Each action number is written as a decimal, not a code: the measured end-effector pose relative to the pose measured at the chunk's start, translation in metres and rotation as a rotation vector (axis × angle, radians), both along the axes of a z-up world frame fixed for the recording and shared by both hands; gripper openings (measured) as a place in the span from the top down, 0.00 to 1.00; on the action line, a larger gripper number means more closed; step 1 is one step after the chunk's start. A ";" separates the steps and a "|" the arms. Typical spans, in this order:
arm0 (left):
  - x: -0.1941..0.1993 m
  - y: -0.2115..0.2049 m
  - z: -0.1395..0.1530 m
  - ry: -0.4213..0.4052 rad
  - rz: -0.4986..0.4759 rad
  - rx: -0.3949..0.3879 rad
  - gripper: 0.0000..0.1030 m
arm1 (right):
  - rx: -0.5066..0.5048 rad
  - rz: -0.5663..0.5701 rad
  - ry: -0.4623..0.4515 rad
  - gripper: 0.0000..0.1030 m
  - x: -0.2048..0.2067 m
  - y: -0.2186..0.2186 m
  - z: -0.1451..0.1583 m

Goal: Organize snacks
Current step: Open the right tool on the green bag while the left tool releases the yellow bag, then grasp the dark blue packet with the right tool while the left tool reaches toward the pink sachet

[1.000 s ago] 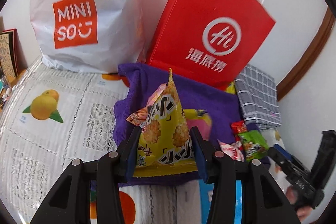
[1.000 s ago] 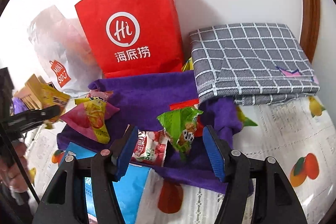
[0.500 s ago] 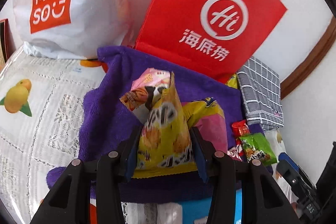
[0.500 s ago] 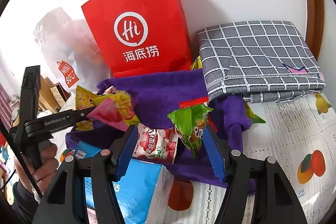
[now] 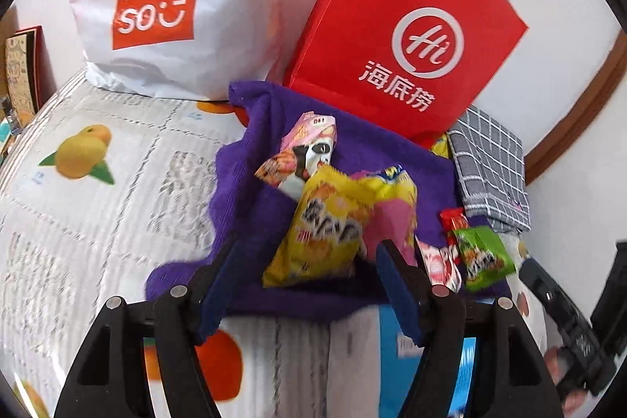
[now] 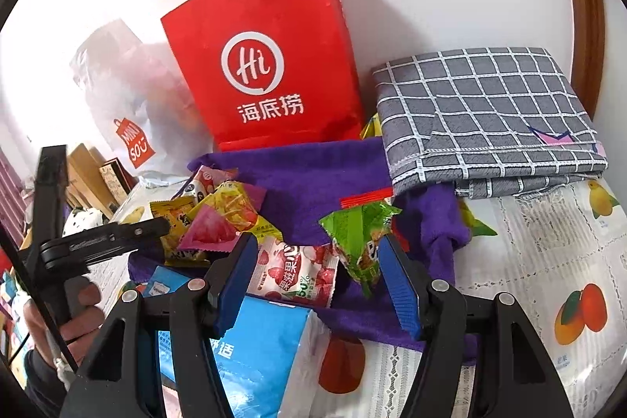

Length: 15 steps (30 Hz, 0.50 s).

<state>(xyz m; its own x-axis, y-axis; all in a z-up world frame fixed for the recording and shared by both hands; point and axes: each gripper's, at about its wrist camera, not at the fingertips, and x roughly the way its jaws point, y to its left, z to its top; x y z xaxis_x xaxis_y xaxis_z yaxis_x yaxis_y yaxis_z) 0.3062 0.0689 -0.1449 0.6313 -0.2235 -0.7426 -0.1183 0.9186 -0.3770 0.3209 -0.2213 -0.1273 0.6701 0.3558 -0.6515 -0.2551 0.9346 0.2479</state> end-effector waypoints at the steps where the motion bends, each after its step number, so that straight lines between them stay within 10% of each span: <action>1: -0.006 0.001 0.001 -0.005 -0.010 0.003 0.34 | -0.003 0.005 -0.002 0.38 0.000 0.002 0.000; 15: -0.062 -0.006 -0.006 -0.013 -0.061 0.128 0.34 | -0.076 -0.003 -0.115 0.38 -0.016 0.016 0.000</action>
